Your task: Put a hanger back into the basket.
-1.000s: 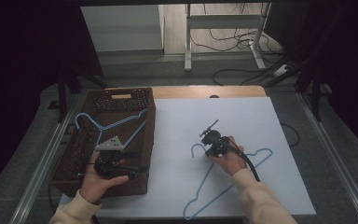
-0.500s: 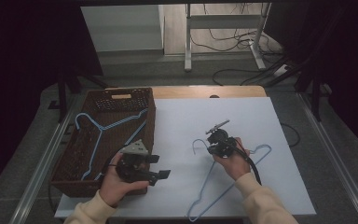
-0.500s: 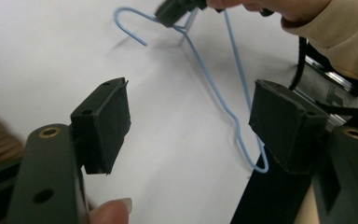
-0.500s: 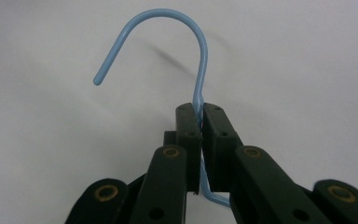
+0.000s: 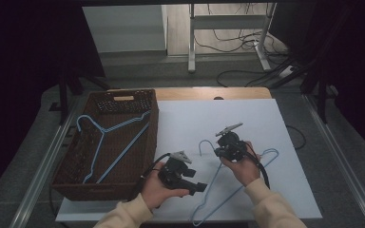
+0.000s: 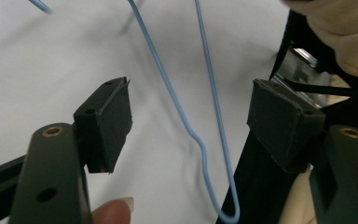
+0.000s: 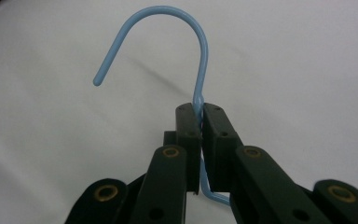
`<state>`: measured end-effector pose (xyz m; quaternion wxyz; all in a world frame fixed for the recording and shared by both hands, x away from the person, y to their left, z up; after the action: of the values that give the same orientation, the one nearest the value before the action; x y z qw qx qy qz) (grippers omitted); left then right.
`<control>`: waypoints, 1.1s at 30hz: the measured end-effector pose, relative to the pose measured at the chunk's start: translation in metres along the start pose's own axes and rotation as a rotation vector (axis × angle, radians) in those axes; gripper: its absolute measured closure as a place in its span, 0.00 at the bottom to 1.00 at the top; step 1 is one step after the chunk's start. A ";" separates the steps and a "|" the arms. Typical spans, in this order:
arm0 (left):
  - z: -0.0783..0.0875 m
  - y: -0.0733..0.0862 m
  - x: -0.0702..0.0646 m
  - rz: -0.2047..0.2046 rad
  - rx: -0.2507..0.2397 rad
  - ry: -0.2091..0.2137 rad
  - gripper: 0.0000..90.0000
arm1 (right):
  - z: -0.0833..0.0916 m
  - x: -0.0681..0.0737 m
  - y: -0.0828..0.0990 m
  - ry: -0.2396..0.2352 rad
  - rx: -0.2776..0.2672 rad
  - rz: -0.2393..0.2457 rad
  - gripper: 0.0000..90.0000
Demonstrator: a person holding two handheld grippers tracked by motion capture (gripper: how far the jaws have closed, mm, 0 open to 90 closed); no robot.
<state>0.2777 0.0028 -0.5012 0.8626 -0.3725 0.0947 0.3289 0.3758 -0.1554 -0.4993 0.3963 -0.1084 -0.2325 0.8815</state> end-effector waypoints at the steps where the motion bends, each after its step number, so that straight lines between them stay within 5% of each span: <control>1: -0.005 -0.001 0.001 0.004 0.007 -0.001 0.36 | 0.001 0.000 0.001 -0.002 -0.007 -0.005 0.96; 10: -0.049 -0.005 0.014 0.091 0.059 0.023 0.53 | 0.004 0.000 0.001 -0.008 -0.018 -0.012 0.96; 16: -0.063 -0.001 0.018 0.116 0.095 0.066 0.77 | 0.007 0.001 0.001 -0.018 -0.030 -0.019 0.96; 17: -0.063 -0.001 0.018 0.118 0.095 0.080 0.87 | 0.008 0.000 0.001 -0.020 -0.034 -0.020 0.96; 23: -0.057 -0.002 0.020 0.146 0.082 0.093 0.92 | 0.012 -0.002 0.001 -0.036 -0.052 -0.035 0.94; 30: -0.033 -0.007 0.023 0.179 0.001 0.092 0.96 | 0.044 -0.019 0.007 -0.105 -0.213 -0.092 0.56; 33: -0.021 -0.009 0.022 0.191 -0.035 0.108 0.96 | 0.055 -0.027 0.015 -0.110 -0.249 -0.105 0.51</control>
<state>0.3020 -0.0060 -0.5193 0.8143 -0.3940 0.1706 0.3906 0.3631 -0.2028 -0.4587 0.4123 -0.0960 -0.3666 0.8285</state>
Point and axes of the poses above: each handheld gripper's, and its own axes: z roughly backward along the jaws, y roughly out of its underside, x roughly to its left, the point moved 4 cm from there along -z, roughly forward along the jaws, and after that the axes turned 2 degrees about x, right-handed, at the moved point
